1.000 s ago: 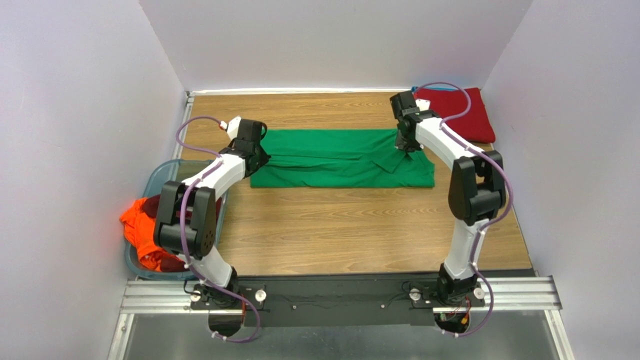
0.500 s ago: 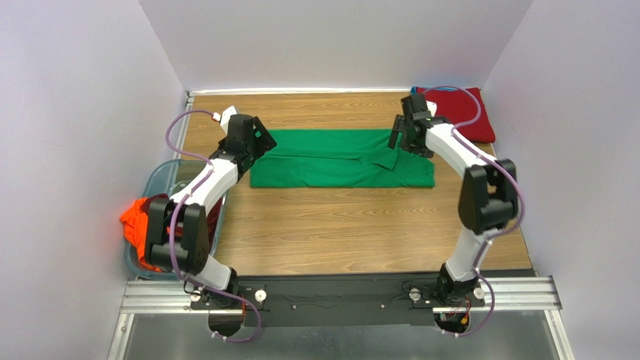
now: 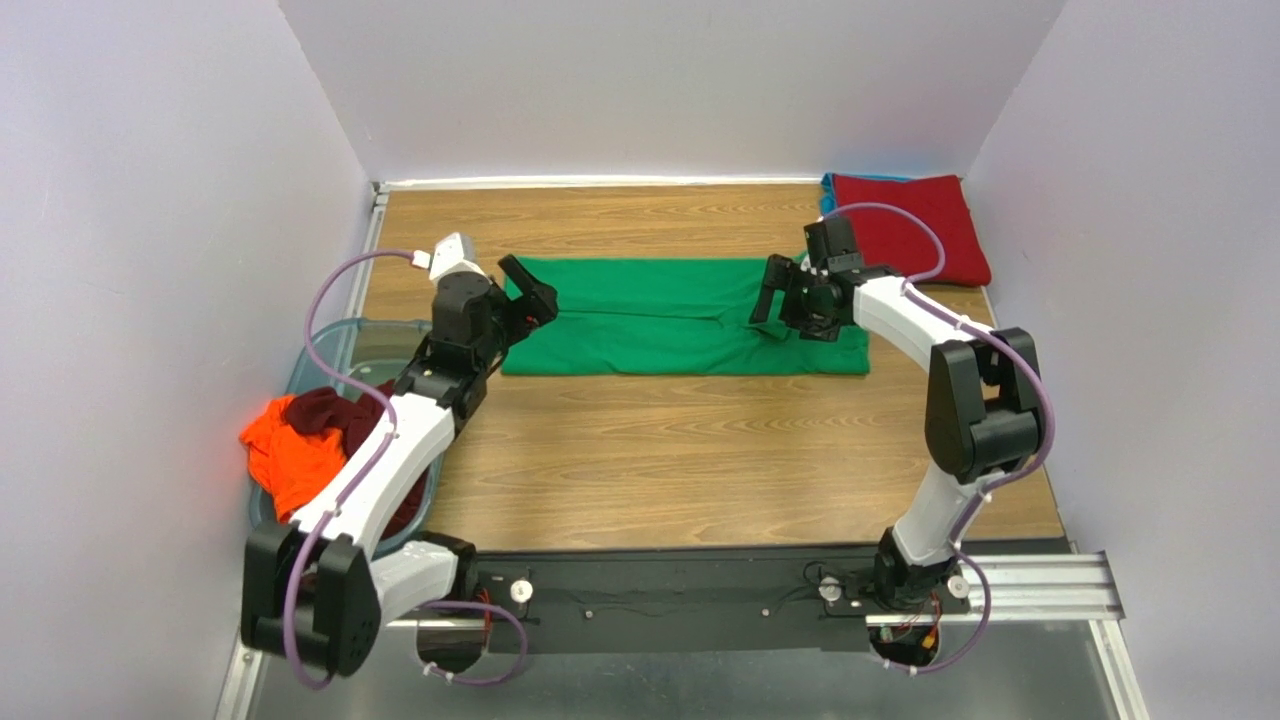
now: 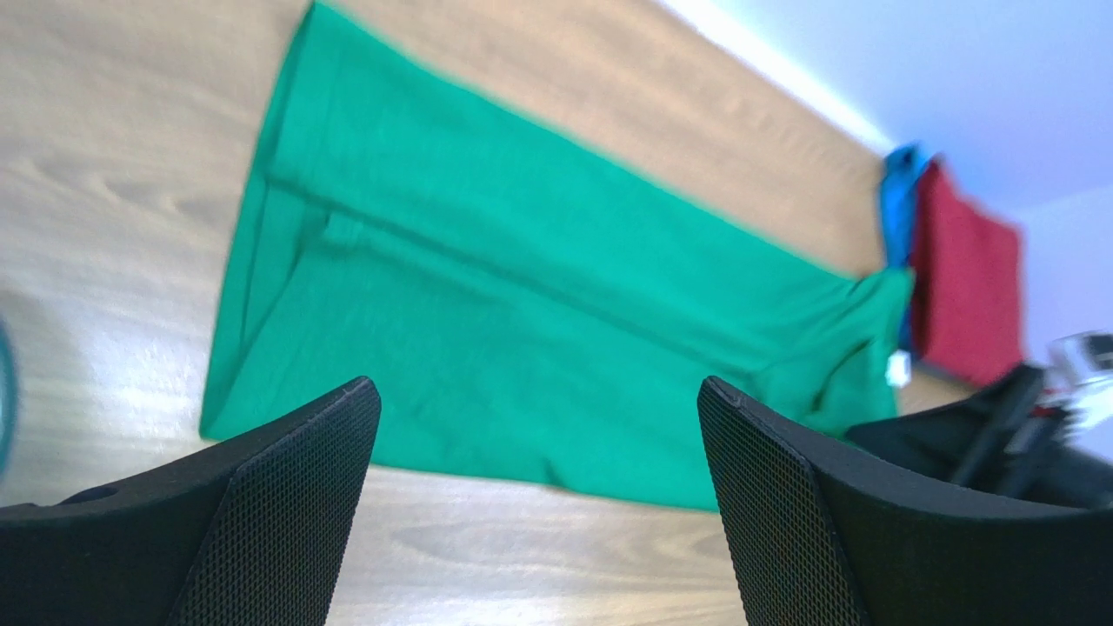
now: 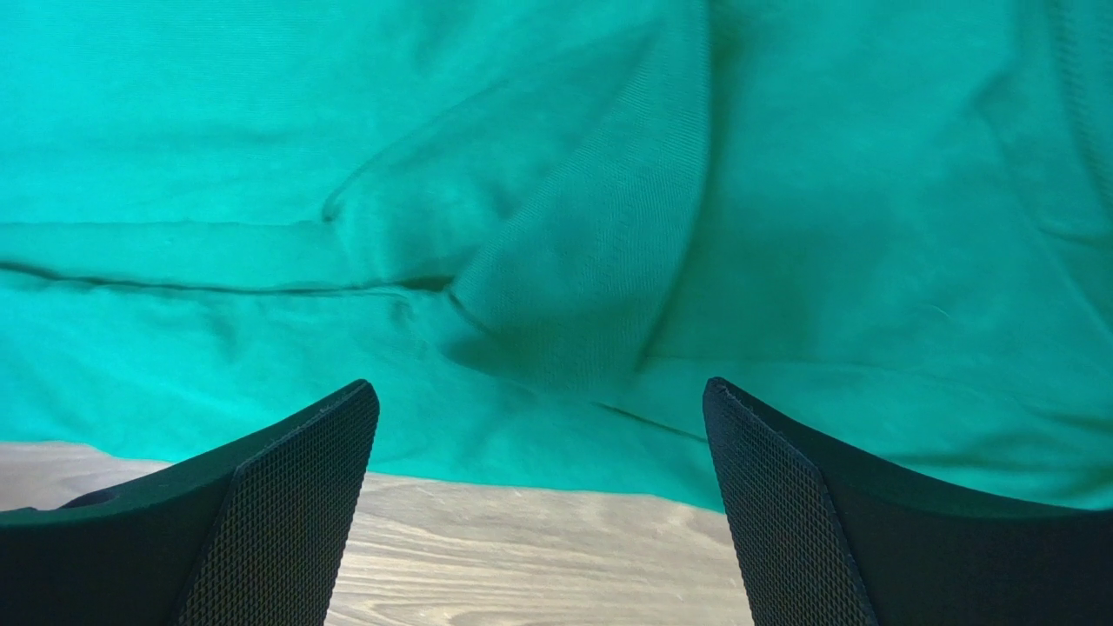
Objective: Fold and stack the t-shirts
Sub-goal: Fold the tshirt
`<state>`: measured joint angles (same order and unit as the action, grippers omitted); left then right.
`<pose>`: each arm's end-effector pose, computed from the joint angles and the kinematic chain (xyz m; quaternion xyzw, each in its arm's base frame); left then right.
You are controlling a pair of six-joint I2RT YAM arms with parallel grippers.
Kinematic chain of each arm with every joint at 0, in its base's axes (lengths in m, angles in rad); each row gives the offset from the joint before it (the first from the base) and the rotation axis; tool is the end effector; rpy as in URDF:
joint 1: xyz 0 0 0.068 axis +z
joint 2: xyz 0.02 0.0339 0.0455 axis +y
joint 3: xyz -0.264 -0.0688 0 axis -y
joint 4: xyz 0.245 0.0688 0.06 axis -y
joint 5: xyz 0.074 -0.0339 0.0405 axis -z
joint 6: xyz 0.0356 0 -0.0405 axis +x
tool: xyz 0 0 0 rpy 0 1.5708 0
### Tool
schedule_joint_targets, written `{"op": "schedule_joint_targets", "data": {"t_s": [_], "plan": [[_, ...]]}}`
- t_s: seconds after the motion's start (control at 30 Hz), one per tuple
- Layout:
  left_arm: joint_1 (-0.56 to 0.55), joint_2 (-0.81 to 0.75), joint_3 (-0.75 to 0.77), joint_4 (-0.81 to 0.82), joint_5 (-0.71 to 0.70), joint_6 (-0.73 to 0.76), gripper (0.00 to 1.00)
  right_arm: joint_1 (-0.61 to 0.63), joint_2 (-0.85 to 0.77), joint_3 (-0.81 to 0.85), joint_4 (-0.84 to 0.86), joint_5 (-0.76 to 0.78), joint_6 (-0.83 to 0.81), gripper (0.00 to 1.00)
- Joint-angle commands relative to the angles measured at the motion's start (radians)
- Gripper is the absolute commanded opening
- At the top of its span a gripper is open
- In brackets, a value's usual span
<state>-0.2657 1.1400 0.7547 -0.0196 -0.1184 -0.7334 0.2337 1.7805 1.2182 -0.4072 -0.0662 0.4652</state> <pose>0.2518 -0.0642 0.2738 -0.2248 0.8032 -0.2199 0.5060 0.3654 0.0894 0.2015 0.1005 0.9494 0.1310 0.2673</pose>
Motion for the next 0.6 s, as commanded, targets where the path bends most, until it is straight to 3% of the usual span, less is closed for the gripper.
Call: {"op": "schedule_joint_targets", "data": {"t_s": [0.0, 0.23, 0.57], "plan": [[0.002, -0.078, -0.034, 0.053, -0.084, 0.002, 0.98, 0.000, 0.040, 0.003, 0.065, -0.075, -0.013, 1.00], [0.000, -0.128, -0.018, -0.037, -0.201, 0.020, 0.98, 0.000, 0.066, -0.005, 0.090, -0.093, 0.009, 1.00], [0.002, -0.141, -0.035, -0.011, -0.219, 0.037, 0.98, 0.000, 0.109, 0.030, 0.137, -0.127, 0.015, 1.00]]}}
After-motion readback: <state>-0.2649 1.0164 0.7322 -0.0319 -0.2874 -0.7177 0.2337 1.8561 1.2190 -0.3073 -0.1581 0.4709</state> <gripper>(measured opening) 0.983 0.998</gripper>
